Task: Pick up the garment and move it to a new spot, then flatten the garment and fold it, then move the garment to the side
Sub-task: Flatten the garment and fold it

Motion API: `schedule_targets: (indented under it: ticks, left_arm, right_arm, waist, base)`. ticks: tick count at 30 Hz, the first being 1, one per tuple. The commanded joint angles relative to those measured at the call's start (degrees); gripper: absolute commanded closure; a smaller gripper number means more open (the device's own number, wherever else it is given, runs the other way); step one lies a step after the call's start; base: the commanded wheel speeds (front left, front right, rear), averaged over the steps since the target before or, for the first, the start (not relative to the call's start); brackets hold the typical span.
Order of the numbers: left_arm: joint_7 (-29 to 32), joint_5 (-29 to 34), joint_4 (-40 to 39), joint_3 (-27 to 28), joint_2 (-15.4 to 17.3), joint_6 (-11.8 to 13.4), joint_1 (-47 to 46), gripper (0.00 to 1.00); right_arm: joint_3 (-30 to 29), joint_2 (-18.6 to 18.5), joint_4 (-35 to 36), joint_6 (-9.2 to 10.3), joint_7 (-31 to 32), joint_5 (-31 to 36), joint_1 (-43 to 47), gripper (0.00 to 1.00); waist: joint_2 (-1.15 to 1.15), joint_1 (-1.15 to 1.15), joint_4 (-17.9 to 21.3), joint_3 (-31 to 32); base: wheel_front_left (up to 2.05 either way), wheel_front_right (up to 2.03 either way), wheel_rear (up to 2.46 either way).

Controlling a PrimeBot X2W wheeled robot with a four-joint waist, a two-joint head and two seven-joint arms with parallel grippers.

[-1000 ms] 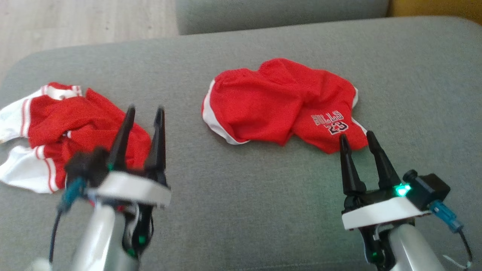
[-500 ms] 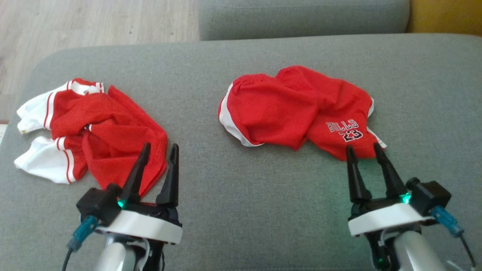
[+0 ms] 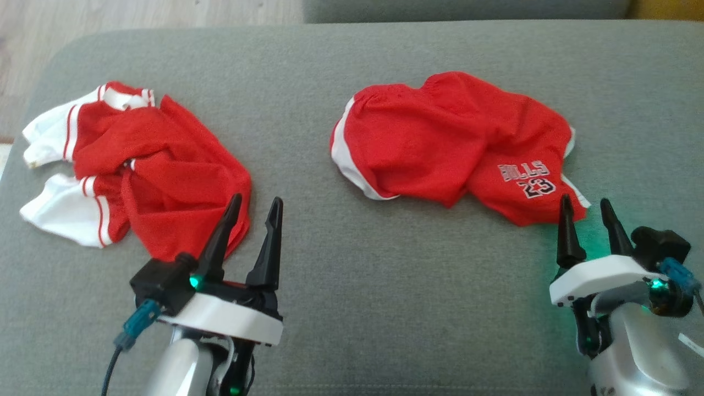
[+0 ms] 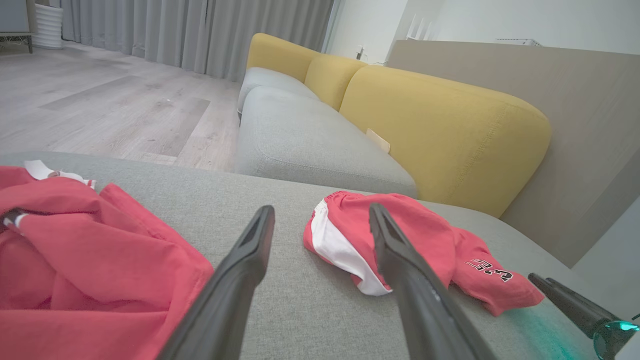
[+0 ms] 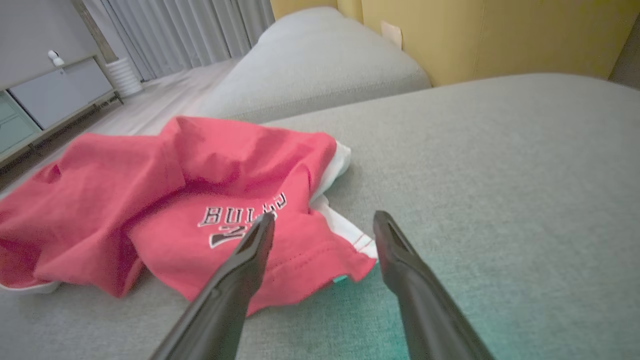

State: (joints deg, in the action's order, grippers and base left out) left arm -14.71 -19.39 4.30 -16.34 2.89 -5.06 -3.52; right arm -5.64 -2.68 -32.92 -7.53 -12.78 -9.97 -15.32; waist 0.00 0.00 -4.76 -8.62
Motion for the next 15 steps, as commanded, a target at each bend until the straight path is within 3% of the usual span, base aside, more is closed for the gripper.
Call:
schedule_targets:
  ticks: [1, 6, 13, 14, 15]
  left_arm:
    - [-0.3, -0.4, -1.6, 1.2, 0.0, 0.1, -2.9, 0.0]
    - [-0.3, -0.9, -1.1, 0.8, 0.0, 0.3, -3.8, 0.0]
    - [-0.3, -1.1, -0.7, 0.6, 0.0, 0.4, -4.2, 0.0]
    - [-0.3, -1.1, -0.6, 0.6, 0.0, 0.4, -4.2, 0.0]
    - [-0.3, -1.2, -0.5, 0.5, 0.0, 0.5, -4.2, 0.0]
  right_arm:
    - [0.1, -0.2, -1.0, 0.04, 0.3, 1.1, -3.0, 0.0]
    - [-3.1, -0.2, -9.8, 0.04, 1.1, 1.2, -6.5, 0.0]
    - [-2.2, -0.2, -18.2, 0.04, -0.3, 1.5, -10.9, 0.0]
    - [-1.9, -0.2, -19.2, 0.04, -0.4, 1.9, -11.4, 0.15]
    - [-1.9, -0.2, -20.3, 0.04, -0.9, 3.5, -12.4, 1.0]
  waist:
    - [0.0, 0.0, -0.9, -0.9]
    - [0.0, 0.0, -2.4, -2.1]
    - [0.0, 0.0, -3.5, -3.4]
    - [0.0, 0.0, -3.5, -3.4]
    - [0.0, 0.0, -3.5, -3.3]
  base:
    - [0.0, 0.0, 0.0]
    - [0.0, 0.0, 0.0]
    - [0.0, 0.0, 0.0]
    - [0.0, 0.0, 0.0]
    - [0.0, 0.0, 0.0]
